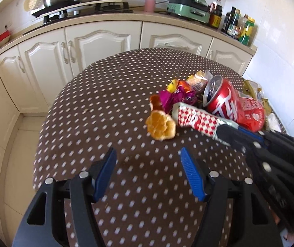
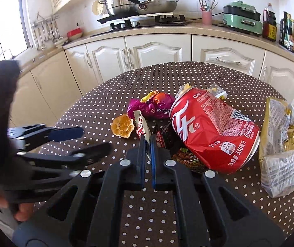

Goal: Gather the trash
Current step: 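Grasp the dried orange slice with the left tool while the right tool grasps the red-white checkered box, then carry both items over the bucket and open the left tool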

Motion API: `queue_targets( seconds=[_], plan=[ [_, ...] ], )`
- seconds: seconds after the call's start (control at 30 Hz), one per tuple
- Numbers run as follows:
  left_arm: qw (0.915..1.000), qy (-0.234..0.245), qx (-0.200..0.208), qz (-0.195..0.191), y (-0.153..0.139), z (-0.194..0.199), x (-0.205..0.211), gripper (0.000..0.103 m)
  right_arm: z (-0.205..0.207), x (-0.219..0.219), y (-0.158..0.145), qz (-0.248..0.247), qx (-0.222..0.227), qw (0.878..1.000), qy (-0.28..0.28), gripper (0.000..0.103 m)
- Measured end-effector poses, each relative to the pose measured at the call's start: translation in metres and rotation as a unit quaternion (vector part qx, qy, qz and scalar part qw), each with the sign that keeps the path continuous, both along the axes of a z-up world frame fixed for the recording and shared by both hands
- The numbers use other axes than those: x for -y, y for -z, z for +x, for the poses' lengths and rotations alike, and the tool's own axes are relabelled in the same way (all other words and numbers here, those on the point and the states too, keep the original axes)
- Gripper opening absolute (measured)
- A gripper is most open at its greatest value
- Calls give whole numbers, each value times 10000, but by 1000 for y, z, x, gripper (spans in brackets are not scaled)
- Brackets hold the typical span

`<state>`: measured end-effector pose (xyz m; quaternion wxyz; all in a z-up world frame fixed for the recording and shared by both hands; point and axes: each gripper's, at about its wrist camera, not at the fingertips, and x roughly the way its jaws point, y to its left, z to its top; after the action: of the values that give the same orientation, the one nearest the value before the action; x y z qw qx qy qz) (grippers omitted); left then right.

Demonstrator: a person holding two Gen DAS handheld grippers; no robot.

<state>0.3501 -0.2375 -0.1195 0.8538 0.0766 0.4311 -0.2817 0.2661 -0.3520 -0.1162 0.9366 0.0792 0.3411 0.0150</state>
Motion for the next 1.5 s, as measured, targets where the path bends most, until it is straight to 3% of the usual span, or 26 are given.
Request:
queue_targets(
  seconds=[0.2,0.23,0.3,0.63,0.93,1.13,1.33,1.5],
  plan=[
    [9994,0,59,341,6,17,28,63,4,7,-1,176,37,9998,0,5],
    [9990,-18,100,430,6,18,32,59,5,7,-1,183,34,9998,9,5],
    [9984,-38,199,527,5,20,38,36,5,8,0,215,29,9998,-9,4],
    [9990,-88,410,128,-12,-2,9,34,-5,3,-7,95,354,9993,2,4],
    [9971,-307,600,-345,-43,-42,-74,34,-31,-41,-43,-131,738,9969,-235,4],
    [9935,-669,695,-606,-49,-62,-151,34,-42,-105,-66,-183,856,9934,-746,4],
    [9871,-1361,536,-655,-27,-72,-253,34,-37,-194,-66,-180,790,9858,-1472,4],
    [9771,-2028,119,-637,20,-69,-333,34,-14,-275,-27,-57,356,9777,-2071,4]
  ],
)
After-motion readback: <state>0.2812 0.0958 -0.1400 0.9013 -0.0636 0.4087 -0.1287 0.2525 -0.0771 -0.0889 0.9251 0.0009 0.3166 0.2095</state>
